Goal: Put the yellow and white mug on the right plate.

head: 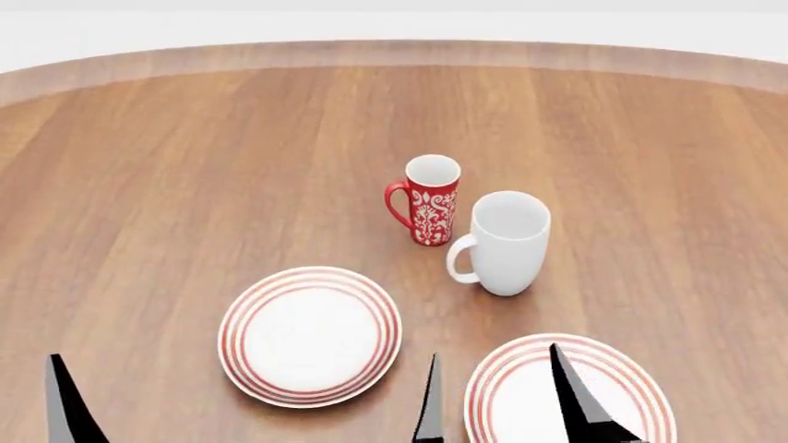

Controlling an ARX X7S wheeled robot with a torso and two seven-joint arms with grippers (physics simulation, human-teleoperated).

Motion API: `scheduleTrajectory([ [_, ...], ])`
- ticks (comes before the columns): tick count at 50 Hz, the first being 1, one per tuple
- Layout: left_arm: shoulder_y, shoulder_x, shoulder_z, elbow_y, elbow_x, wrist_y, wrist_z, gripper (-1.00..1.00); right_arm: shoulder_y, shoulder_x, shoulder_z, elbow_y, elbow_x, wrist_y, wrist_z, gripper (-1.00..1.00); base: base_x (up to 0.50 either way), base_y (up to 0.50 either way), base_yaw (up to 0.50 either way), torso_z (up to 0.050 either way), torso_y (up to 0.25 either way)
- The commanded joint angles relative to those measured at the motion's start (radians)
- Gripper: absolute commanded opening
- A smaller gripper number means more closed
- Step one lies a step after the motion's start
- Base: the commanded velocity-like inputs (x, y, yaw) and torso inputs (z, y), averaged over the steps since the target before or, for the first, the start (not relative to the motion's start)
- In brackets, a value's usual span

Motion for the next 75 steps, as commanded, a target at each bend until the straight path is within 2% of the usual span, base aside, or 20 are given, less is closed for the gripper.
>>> scheduleTrajectory([
  [1,0.004,0.01,-0.014,0.0,0.009,0.01,0.013,1.0,0.112,0.063,-0.054,0.033,0.029,0.33,-0.074,1.0,0.0,0.0,0.0,0.0,0.0],
  [13,0.0,0.002,0.0,-0.008,0.005,-0.001,0.01,1.0,0.215,0.173,-0.123,-0.018,0.139,0.56,-0.247,1.0,0.0,0.0,0.0,0.0,0.0],
  [17,0.0,0.0,0.005,-0.008,0.006,-0.008,0.009,1.0,0.233,0.225,-0.136,-0.08,0.234,0.686,-0.312,1.0,0.0,0.0,0.0,0.0,0.0],
  [34,0.002,-0.008,0.023,-0.013,0.01,-0.029,0.002,1.0,0.228,0.336,-0.208,-0.135,0.25,0.761,-0.433,1.0,0.0,0.0,0.0,0.0,0.0],
  [75,-0.007,-0.03,0.054,-0.032,-0.004,-0.046,-0.015,1.0,0.316,0.289,-0.334,-0.013,0.171,0.797,-0.497,1.0,0.0,0.0,0.0,0.0,0.0],
])
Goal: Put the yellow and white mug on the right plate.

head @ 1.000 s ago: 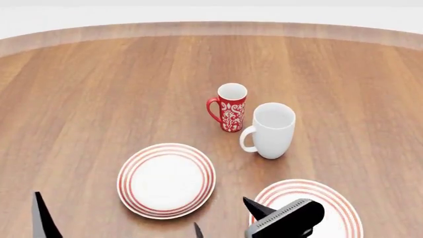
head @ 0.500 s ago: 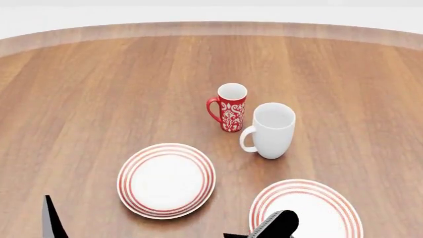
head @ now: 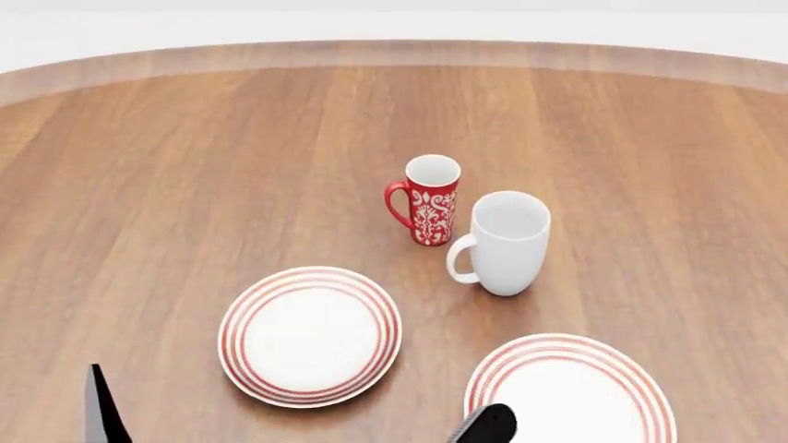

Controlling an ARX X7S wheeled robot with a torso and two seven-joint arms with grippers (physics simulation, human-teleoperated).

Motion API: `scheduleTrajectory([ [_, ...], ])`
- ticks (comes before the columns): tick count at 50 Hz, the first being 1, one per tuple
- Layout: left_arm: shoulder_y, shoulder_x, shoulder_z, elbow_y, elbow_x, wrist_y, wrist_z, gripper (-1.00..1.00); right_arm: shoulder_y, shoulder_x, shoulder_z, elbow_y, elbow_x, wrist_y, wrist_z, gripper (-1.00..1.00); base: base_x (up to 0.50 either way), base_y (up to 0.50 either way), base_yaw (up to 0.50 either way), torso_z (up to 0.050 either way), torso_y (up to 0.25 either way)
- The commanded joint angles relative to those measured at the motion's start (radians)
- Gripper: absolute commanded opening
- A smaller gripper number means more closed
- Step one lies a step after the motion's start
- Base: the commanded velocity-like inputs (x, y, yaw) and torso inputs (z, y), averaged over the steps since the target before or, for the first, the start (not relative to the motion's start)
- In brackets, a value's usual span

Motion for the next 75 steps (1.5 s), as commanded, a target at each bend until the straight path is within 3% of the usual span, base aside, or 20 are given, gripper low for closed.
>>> scheduleTrajectory([
  [1,0.0,0.012,-0.015,-0.008,0.008,0.011,0.015,1.0,0.027,-0.035,-0.004,0.053,-0.042,0.001,-0.031,1.0,0.0,0.0,0.0,0.0,0.0],
  [75,-0.005,-0.018,0.024,-0.016,-0.002,0.003,-0.021,1.0,0.043,-0.19,-0.141,0.284,-0.155,-0.11,-0.037,1.0,0.0,0.0,0.0,0.0,0.0],
])
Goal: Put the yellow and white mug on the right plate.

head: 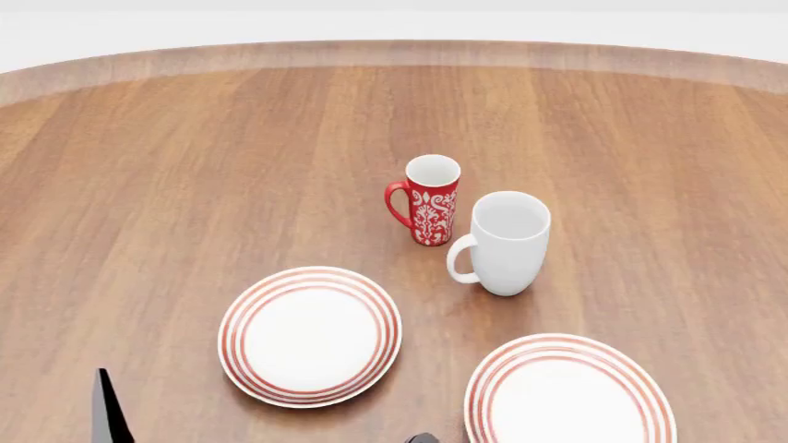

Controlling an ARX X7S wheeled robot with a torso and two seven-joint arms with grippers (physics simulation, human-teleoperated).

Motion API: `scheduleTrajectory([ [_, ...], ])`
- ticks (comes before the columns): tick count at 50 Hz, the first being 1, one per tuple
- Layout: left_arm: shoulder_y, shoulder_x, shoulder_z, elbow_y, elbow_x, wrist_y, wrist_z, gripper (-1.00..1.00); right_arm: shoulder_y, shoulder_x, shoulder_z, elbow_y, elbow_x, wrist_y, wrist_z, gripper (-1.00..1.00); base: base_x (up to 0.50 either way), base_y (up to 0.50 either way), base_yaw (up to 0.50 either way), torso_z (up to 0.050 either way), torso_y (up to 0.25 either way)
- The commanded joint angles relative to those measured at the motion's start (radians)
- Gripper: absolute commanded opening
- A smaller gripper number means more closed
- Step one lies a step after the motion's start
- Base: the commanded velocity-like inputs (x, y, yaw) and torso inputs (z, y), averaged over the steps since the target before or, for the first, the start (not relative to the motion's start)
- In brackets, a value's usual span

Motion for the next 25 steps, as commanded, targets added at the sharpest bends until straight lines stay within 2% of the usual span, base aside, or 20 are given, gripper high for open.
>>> scheduleTrajectory([
  [1,-0.002,0.014,-0.017,-0.009,0.01,0.011,0.016,1.0,-0.014,-0.036,0.009,0.031,-0.023,-0.013,-0.013,1.0,0.0,0.0,0.0,0.0,0.0],
  [25,-0.016,0.006,-0.005,-0.036,0.0,0.007,0.009,1.0,0.01,-0.072,0.003,0.146,-0.049,-0.077,-0.01,1.0,0.0,0.0,0.0,0.0,0.0],
])
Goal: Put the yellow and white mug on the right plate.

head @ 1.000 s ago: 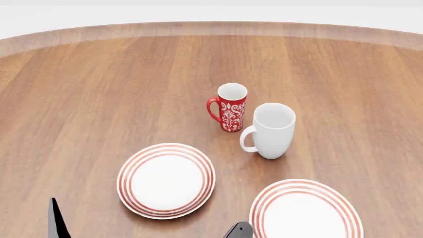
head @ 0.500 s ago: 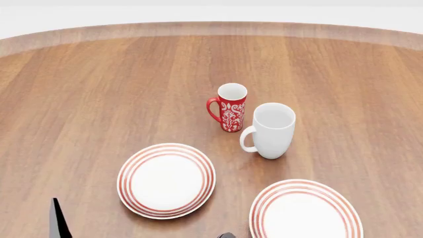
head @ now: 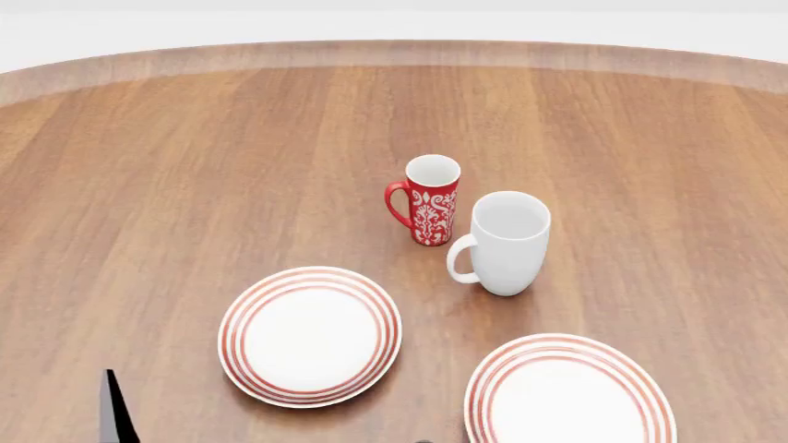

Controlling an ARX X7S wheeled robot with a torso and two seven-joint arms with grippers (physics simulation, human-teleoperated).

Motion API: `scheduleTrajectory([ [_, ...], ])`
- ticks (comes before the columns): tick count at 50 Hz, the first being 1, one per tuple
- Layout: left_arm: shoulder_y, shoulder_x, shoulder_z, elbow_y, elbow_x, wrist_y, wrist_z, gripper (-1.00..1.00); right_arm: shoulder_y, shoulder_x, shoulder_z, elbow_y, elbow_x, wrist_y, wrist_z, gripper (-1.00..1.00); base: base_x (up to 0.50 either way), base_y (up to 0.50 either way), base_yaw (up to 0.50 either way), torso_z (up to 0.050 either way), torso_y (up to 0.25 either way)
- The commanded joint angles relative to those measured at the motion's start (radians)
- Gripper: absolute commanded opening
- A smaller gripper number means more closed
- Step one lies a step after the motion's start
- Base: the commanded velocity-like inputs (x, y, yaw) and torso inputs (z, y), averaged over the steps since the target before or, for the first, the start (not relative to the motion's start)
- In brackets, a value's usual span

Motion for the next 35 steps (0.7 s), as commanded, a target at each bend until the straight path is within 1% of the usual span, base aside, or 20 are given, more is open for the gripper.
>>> scheduleTrajectory([
  [1,-0.004,0.013,-0.02,-0.009,0.006,0.008,0.015,1.0,0.009,-0.04,0.009,0.057,-0.037,-0.033,-0.019,1.0,0.0,0.0,0.0,0.0,0.0],
  [27,-0.006,0.006,-0.008,-0.012,0.006,0.006,0.006,1.0,0.019,-0.063,-0.014,0.095,-0.05,-0.057,-0.024,1.0,0.0,0.0,0.0,0.0,0.0],
  [28,-0.005,0.005,-0.008,-0.01,0.006,0.005,0.006,1.0,0.019,-0.064,-0.013,0.097,-0.051,-0.06,-0.022,-1.0,0.0,0.0,0.0,0.0,0.0],
  [35,-0.003,0.003,-0.004,-0.008,0.005,0.002,0.004,1.0,0.017,-0.066,-0.011,0.108,-0.052,-0.069,-0.015,-1.0,0.0,0.0,0.0,0.0,0.0],
])
